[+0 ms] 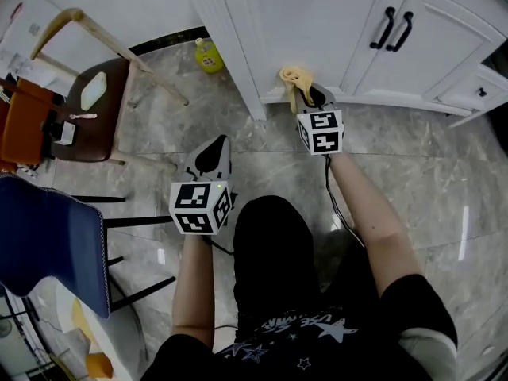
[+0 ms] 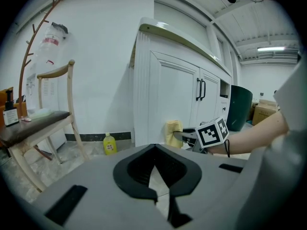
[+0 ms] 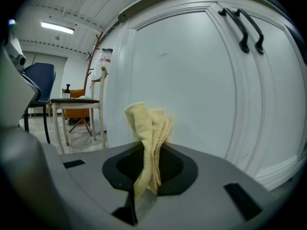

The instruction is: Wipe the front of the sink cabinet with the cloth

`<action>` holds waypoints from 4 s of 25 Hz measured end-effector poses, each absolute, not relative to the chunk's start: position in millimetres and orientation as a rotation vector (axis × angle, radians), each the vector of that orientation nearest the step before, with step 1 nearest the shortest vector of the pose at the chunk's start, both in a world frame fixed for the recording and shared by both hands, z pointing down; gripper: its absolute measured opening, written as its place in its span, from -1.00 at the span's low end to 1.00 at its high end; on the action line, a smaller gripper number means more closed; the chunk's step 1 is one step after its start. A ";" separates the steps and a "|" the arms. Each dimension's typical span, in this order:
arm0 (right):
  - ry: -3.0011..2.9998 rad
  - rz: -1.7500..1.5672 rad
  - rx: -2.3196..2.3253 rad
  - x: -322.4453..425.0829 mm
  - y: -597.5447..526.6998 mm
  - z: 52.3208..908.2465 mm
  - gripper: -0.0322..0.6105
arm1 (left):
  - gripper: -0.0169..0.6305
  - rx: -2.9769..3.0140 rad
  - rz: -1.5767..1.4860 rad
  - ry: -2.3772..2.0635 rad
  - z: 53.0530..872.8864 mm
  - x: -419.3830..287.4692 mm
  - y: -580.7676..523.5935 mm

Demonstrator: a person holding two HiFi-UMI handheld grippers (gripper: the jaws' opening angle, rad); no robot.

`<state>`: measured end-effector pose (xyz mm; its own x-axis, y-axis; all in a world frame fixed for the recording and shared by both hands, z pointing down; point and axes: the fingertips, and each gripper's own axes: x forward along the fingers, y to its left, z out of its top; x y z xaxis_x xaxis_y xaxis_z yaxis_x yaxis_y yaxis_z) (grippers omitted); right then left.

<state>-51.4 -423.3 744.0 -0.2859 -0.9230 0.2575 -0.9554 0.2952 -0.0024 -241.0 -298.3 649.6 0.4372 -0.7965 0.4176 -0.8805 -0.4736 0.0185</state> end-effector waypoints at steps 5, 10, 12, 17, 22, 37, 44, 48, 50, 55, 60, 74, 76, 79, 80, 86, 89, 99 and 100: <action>-2.290 0.240 1.806 7.7 -413.5 741.8 -0.71 | -0.90 2.501 0.536 -1.415 642.7 -201.8 -302.1; -2.238 0.241 1.872 59.6 -403.7 736.8 -0.71 | -0.90 2.540 0.537 -1.363 637.4 -162.1 -301.6; -2.219 0.246 1.896 77.3 -399.5 736.3 -0.70 | -0.90 2.554 0.535 -1.347 635.9 -148.5 -300.5; -2.144 0.271 1.953 113.7 -382.8 739.3 -0.71 | -0.90 2.563 0.537 -1.316 638.8 -131.2 -287.5; -2.089 0.260 1.955 118.7 -356.3 727.0 -0.70 | -0.90 2.541 0.513 -1.323 641.3 -148.9 -275.7; -2.125 0.373 2.018 129.6 -236.8 665.5 -0.71 | -0.90 2.634 0.512 -1.252 593.0 -194.7 -236.8; -2.165 0.507 1.994 117.8 -202.1 572.4 -0.71 | -0.90 2.555 0.648 -1.232 513.4 -196.4 -217.3; -2.160 0.553 1.975 112.3 -186.6 512.1 -0.71 | -0.90 2.549 0.626 -1.245 445.1 -192.0 -213.2; -2.162 0.563 1.951 106.9 -184.3 480.7 -0.71 | -0.90 2.535 0.614 -1.244 413.0 -193.1 -207.6; -2.161 0.594 1.905 84.1 -184.0 396.7 -0.71 | -0.90 2.472 0.660 -1.209 351.8 -211.8 -187.3; -2.156 0.635 1.841 65.4 -184.8 315.1 -0.71 | -0.90 2.396 0.634 -1.180 290.8 -227.3 -199.2; -2.250 0.619 1.888 62.2 -243.8 172.0 -0.71 | -0.90 2.482 0.562 -1.235 162.8 -214.2 -254.4; -2.298 0.600 1.844 64.3 -238.6 163.1 -0.71 | -0.90 2.478 0.577 -1.244 158.6 -203.0 -241.0; -2.379 0.552 1.750 71.8 -225.7 153.3 -0.71 | -0.90 2.458 0.568 -1.301 150.1 -183.5 -215.6; -2.400 0.540 1.721 76.9 -220.0 150.9 -0.71 | -0.90 2.447 0.560 -1.326 146.5 -175.6 -205.9; -2.505 0.499 1.589 125.0 -165.9 141.1 -0.71 | -0.90 2.395 0.517 -1.435 132.2 -114.6 -125.7; -2.566 0.465 1.552 148.0 -139.9 131.4 -0.71 | -0.90 2.389 0.498 -1.504 123.6 -88.2 -91.2; -2.660 0.398 1.464 218.2 -51.0 107.8 -0.71 | -0.90 2.332 0.469 -1.566 119.7 -4.4 21.4; -2.660 0.413 1.477 226.7 -44.2 108.3 -0.71 | -0.90 2.334 0.478 -1.559 121.0 3.6 28.9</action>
